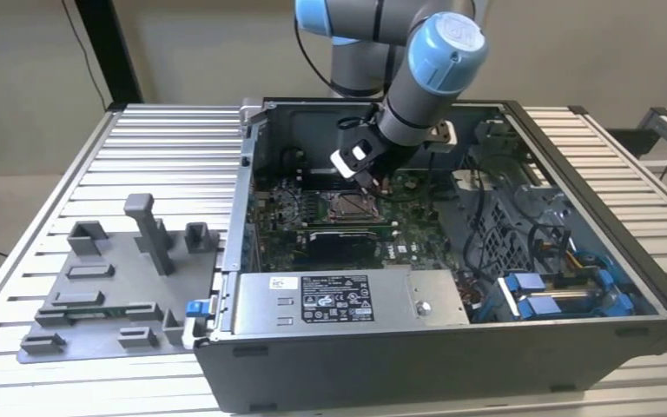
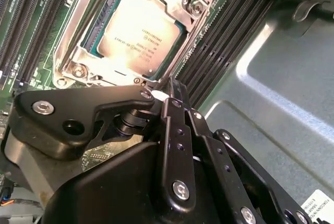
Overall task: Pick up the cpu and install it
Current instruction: 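Install the first cpu locking lever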
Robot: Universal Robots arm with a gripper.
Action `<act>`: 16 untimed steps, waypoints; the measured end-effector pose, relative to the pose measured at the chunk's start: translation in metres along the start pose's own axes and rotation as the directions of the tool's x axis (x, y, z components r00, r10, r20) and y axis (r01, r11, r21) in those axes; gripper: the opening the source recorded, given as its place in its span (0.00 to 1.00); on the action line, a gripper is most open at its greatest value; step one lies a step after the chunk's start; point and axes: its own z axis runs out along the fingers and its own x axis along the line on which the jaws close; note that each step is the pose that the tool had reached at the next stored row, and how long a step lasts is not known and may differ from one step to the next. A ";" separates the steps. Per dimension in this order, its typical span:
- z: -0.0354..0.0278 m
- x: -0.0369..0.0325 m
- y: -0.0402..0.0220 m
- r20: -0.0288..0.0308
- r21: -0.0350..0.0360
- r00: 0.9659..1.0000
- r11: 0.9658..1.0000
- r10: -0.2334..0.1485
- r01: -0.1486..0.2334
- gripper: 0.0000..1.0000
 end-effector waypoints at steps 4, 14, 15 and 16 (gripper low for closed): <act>0.0001 0.0001 0.0001 -0.005 -0.006 1.000 1.000 -0.003 0.003 0.00; -0.0160 0.0076 -0.0060 -0.018 -0.012 1.000 1.000 -0.006 0.006 0.00; -0.0197 0.0093 -0.0085 -0.019 -0.013 1.000 1.000 -0.006 0.006 0.00; -0.0236 0.0111 -0.0112 -0.020 -0.013 1.000 1.000 -0.006 0.006 0.00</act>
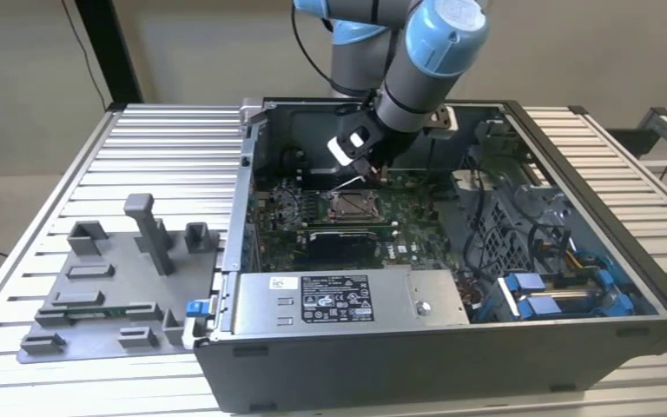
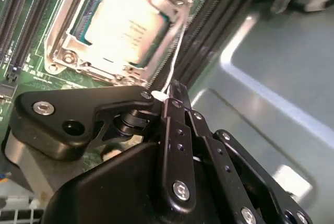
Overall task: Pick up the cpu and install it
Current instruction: 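Install the first cpu locking lever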
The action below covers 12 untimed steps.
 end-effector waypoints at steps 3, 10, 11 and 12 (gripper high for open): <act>-0.0118 0.0055 -0.0082 -0.003 0.000 1.000 1.000 0.000 0.000 0.00; -0.0384 0.0177 -0.0263 -0.007 0.000 1.000 1.000 -0.001 0.001 0.00; -0.0391 0.0183 -0.0307 -0.007 0.000 1.000 1.000 -0.001 0.001 0.00; -0.0385 0.0184 -0.0347 -0.008 -0.001 1.000 1.000 -0.002 0.002 0.00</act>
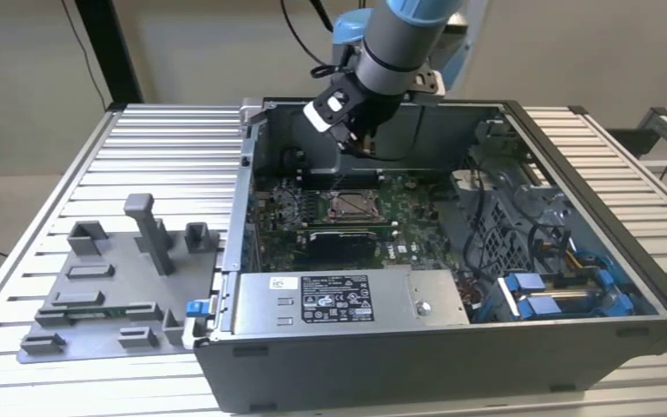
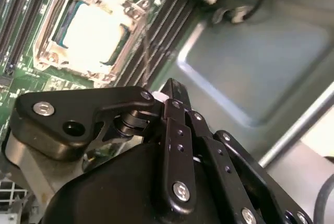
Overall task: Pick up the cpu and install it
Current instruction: 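Install the first cpu locking lever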
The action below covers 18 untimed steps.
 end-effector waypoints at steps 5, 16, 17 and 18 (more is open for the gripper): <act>0.0043 -0.0001 -0.0217 0.009 -0.013 1.000 1.000 -0.004 0.004 0.00; 0.0116 -0.0223 -0.0361 0.010 -0.013 1.000 1.000 -0.004 0.004 0.00; 0.0131 -0.0238 -0.0359 0.010 -0.013 1.000 1.000 -0.004 0.004 0.00; 0.0145 -0.0247 -0.0358 0.010 -0.012 1.000 1.000 -0.004 0.004 0.00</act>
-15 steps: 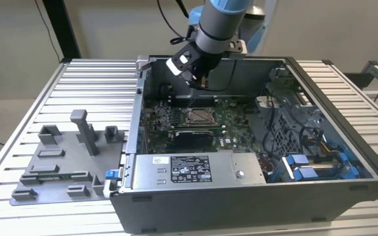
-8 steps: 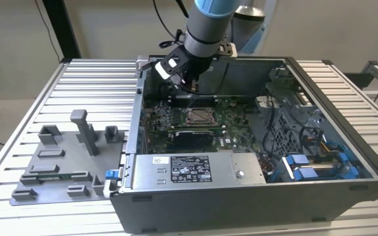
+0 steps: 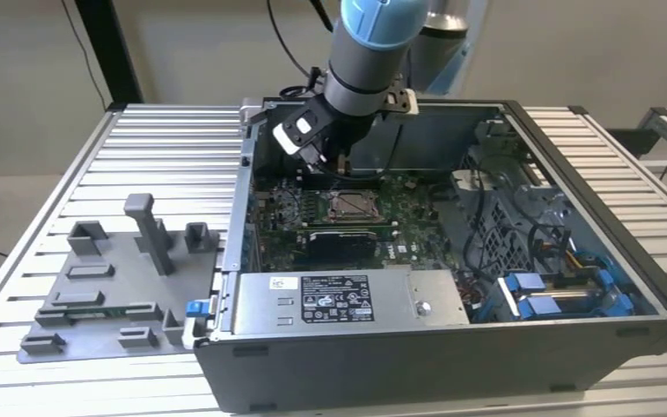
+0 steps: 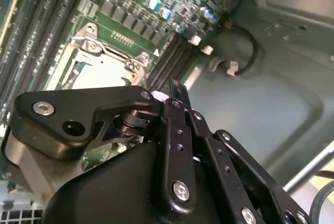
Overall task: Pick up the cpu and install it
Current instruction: 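Install the first cpu locking lever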
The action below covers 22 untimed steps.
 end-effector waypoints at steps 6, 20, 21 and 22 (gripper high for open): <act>0.0098 -0.0043 0.0028 0.000 0.000 1.000 1.000 0.000 0.000 0.00; 0.0384 0.0012 0.0162 0.000 0.000 1.000 1.000 0.000 0.000 0.00; 0.0408 0.0024 0.0157 0.001 0.000 1.000 1.000 0.000 0.000 0.00; 0.0429 0.0024 0.0133 0.002 0.000 1.000 1.000 0.000 0.000 0.00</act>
